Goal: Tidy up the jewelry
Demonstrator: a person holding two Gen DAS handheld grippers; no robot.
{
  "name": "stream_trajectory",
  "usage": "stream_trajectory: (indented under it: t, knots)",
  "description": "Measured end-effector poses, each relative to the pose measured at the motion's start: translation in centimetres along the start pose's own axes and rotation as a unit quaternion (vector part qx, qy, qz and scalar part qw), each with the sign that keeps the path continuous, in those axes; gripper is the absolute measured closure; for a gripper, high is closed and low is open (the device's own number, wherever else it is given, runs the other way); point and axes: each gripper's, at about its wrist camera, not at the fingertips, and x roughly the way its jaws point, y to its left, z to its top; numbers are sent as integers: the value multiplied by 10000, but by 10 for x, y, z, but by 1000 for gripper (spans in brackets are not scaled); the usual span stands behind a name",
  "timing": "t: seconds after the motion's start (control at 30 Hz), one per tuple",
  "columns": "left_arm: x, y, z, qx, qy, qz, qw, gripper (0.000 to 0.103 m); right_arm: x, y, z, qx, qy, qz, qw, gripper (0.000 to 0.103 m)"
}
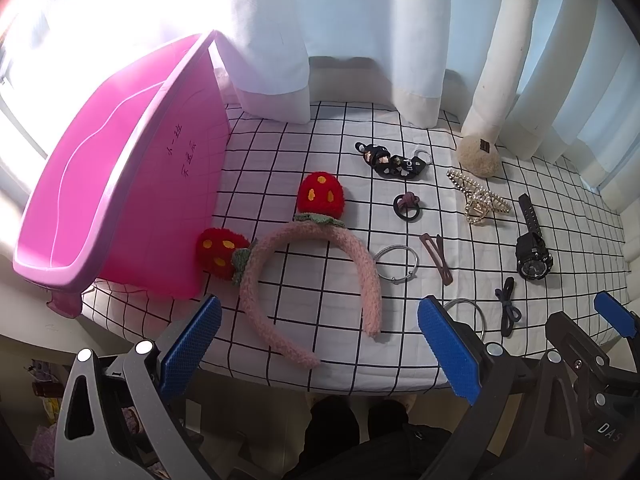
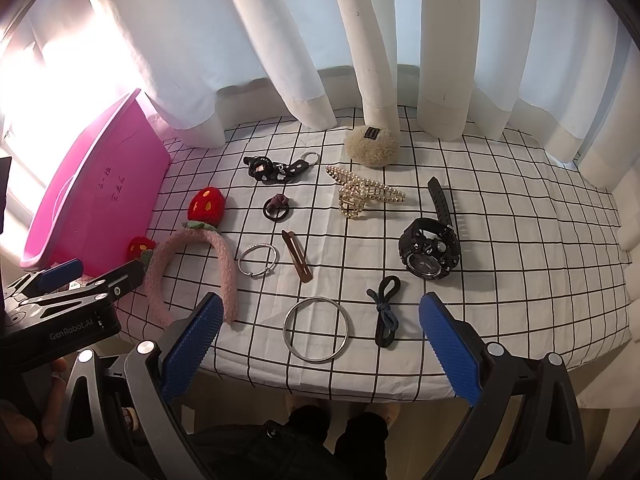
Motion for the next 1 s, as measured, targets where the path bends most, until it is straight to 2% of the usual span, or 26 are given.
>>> stream_trajectory:
  t: [0.27,0.37,0.5,0.67,1.0]
  knots:
    - [5,1,-10,-87,31,-14,10000,6,0,-10,-5,63,-13,74,10000,9]
    - [18,6,-19,-254,136,-181,9994,6,5,-29,-13,238,52,123,9996,9]
    - [37,14,-32,-444,298,-193,9984,6,18,-53,-27,407,130,10,9991,9]
    - [55,24,-49,-702,316,-37,9970,6,34,-77,-38,410,140,-133,9990,9]
    - [88,21,-50,-1206,259,-58,9923,6,66,-116,-26,519,33,-212,9984,9]
